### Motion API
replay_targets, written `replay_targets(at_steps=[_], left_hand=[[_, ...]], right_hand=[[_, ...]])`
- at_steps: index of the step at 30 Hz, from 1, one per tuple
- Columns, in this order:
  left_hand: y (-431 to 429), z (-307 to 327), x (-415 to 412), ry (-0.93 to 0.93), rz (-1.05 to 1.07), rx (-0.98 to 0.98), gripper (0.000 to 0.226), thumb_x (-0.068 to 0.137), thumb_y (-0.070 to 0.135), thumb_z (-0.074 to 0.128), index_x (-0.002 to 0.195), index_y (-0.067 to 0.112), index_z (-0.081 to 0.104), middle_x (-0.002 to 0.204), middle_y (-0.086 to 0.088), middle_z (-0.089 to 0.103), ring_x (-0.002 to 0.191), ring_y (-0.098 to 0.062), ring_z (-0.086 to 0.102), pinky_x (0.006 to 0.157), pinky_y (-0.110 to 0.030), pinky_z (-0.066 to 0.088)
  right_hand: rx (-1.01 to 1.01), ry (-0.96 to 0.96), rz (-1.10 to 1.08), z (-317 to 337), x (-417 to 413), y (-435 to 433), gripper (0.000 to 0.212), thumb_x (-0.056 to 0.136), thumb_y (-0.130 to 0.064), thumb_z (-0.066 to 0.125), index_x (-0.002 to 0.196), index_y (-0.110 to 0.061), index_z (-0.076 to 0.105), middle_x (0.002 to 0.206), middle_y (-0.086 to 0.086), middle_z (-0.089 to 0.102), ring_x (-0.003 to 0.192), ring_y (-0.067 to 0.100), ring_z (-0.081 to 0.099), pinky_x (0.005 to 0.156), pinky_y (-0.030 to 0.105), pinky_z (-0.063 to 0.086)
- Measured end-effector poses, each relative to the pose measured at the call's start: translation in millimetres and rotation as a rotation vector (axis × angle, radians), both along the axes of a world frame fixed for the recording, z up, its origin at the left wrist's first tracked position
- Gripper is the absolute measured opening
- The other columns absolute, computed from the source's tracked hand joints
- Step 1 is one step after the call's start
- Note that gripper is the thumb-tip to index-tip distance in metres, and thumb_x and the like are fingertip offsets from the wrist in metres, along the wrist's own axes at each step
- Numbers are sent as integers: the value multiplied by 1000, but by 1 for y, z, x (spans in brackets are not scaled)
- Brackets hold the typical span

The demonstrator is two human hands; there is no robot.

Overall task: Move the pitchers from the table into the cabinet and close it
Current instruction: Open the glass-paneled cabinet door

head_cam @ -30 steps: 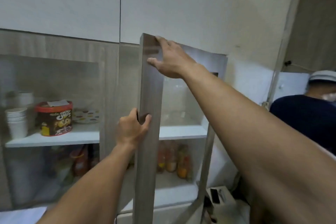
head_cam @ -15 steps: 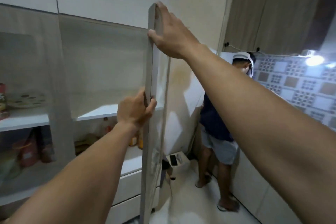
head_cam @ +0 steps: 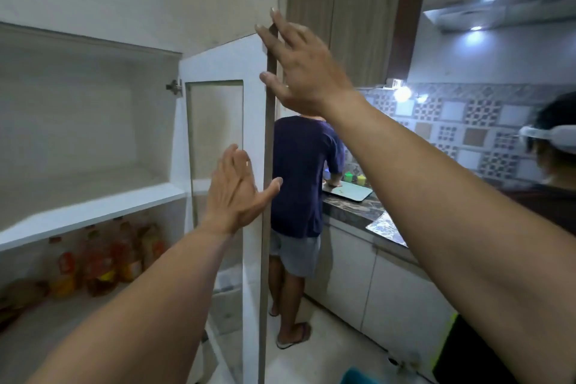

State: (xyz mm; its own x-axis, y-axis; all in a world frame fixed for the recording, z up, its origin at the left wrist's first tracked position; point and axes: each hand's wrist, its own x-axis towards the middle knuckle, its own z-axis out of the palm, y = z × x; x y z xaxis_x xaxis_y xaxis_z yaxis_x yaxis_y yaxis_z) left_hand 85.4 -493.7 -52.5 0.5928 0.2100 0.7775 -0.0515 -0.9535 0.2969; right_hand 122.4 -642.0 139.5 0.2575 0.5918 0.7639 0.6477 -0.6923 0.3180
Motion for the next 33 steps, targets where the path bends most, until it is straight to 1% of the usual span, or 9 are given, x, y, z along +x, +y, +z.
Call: replay_targets(at_steps=[2,3,5,7,13,17,25,30,33], left_hand=[[-19,-1,30,44,-56,-46,85,81,66,55,140,15,22,155,-20,26,140,-37,31,111,-52,36],[-29,-2,46,72,-94,-54,97,81,66,54,151,16,8,163,-18,11,149,-36,17,118,-53,26],[-47,-2,72,102,-141,-59,108,82,64,54,155,20,-13,166,-16,-7,153,-34,0,122,-54,14],[-64,-1,94,107,-157,-71,111,82,60,57,154,21,-19,165,-16,-12,153,-36,-4,121,-56,11],[-99,1,148,125,-107,-75,114,82,63,58,153,20,-20,164,-20,-14,152,-40,-7,119,-62,11],[-107,1,167,123,-84,-65,113,82,65,56,153,20,-19,164,-20,-13,152,-41,-6,118,-64,12],[-114,4,181,136,-66,11,105,83,68,52,153,25,-13,166,-18,-5,152,-40,3,119,-62,14],[-116,8,184,171,-66,120,97,88,63,52,155,27,-8,166,-16,0,152,-39,10,118,-59,18],[-124,15,189,179,-62,151,94,89,57,56,156,26,-4,166,-15,1,151,-38,14,118,-58,23]], right_hand=[[-15,22,-76,-2,18,-18,76,94,-52,39,160,-20,20,170,8,12,151,32,23,120,53,26],[-28,37,-120,-2,28,-28,77,94,-51,41,161,-19,18,170,8,10,152,32,21,120,54,25],[-48,78,-192,-2,43,-45,79,96,-48,47,161,-18,14,170,8,5,154,32,15,122,56,21],[-63,107,-247,-2,57,-59,81,96,-44,51,161,-18,10,171,8,1,155,32,9,122,57,16],[-58,163,-317,-2,104,-80,81,98,-35,53,162,-17,6,170,8,-4,156,29,3,122,57,12],[-31,151,-317,-6,124,-84,80,98,-30,54,161,-14,8,170,10,-2,156,30,7,122,56,17],[-7,193,-289,-12,141,-88,73,99,-13,53,160,-7,14,169,14,-5,151,32,24,118,45,34],[15,262,-303,-16,149,-87,70,98,-16,56,159,-8,21,170,9,-5,141,33,43,108,42,46],[28,321,-331,-20,157,-88,72,96,-15,57,159,-9,21,170,7,-5,142,36,43,110,45,45]])
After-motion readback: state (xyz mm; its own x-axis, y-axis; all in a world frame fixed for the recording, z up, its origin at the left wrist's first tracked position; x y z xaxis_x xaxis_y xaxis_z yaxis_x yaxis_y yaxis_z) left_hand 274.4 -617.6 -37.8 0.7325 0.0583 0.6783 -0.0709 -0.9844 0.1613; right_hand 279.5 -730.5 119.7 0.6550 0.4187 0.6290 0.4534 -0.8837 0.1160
